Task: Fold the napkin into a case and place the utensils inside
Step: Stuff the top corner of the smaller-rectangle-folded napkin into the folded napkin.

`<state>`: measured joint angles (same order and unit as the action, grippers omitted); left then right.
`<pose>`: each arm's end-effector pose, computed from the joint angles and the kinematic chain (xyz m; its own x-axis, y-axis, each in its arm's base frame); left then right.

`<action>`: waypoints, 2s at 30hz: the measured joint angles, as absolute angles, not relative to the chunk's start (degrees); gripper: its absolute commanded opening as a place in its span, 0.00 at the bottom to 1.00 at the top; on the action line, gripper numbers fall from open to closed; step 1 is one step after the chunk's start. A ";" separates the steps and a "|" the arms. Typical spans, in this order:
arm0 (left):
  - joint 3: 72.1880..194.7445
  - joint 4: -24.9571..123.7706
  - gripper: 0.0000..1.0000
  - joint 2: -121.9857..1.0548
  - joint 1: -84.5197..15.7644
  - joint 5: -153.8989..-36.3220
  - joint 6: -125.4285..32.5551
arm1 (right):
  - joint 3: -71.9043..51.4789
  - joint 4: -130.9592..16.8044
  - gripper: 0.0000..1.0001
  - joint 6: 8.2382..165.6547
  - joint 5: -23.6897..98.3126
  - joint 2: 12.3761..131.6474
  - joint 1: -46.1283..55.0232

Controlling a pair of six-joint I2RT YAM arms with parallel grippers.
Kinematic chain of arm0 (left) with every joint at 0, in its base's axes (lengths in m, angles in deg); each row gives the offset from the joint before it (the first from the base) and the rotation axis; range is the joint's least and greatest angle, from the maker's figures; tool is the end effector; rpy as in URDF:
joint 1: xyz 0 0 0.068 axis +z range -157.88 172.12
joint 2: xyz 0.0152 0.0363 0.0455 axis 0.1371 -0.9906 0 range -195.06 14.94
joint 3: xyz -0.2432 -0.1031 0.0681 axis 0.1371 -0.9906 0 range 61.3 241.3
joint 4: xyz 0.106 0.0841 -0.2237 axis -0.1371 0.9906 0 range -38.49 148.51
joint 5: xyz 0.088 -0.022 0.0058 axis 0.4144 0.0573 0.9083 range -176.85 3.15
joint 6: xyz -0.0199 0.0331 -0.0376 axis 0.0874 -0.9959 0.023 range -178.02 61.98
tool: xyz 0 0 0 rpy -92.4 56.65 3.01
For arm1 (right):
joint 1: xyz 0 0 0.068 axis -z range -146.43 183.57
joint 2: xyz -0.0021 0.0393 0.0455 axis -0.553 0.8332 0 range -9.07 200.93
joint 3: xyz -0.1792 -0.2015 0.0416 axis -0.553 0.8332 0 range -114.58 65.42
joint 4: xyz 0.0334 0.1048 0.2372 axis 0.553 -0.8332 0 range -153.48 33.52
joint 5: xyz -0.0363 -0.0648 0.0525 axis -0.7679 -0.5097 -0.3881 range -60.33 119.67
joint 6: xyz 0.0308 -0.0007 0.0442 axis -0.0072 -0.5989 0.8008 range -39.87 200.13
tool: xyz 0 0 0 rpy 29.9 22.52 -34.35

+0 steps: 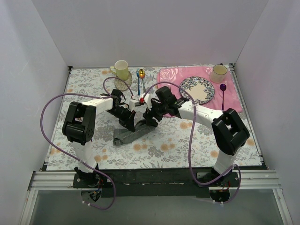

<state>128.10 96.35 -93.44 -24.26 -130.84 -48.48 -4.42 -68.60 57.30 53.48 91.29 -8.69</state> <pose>0.3121 -0.1175 0.1468 -0.9848 0.1652 0.0534 0.0824 0.7153 -0.6940 0.2770 0.2712 0.2284 -0.1379 -0.6051 -0.7841 -0.9642 0.2632 -0.0335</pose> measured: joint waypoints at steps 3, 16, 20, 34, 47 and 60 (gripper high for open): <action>128.10 96.37 0.00 -93.50 -24.11 -131.08 -48.59 | -4.42 -68.12 0.78 56.54 52.61 93.17 -9.43; 128.10 96.50 0.00 -93.52 -23.95 -131.30 -49.24 | -2.32 -61.56 0.38 52.58 42.95 96.88 -13.14; 128.10 96.48 0.00 -93.52 -23.82 -131.36 -49.15 | -0.25 -59.79 0.16 50.53 40.19 97.28 -14.41; 127.29 93.40 0.48 -93.50 -21.16 -133.81 -44.13 | 6.29 -49.54 0.01 48.67 32.92 96.16 -17.56; 128.19 89.68 0.58 -95.60 -22.05 -139.01 -38.03 | 11.60 -41.43 0.01 48.43 27.98 94.78 -19.26; 126.25 82.89 0.05 -95.21 -27.28 -134.09 -33.68 | 11.64 -41.76 0.01 50.00 26.21 94.52 -19.37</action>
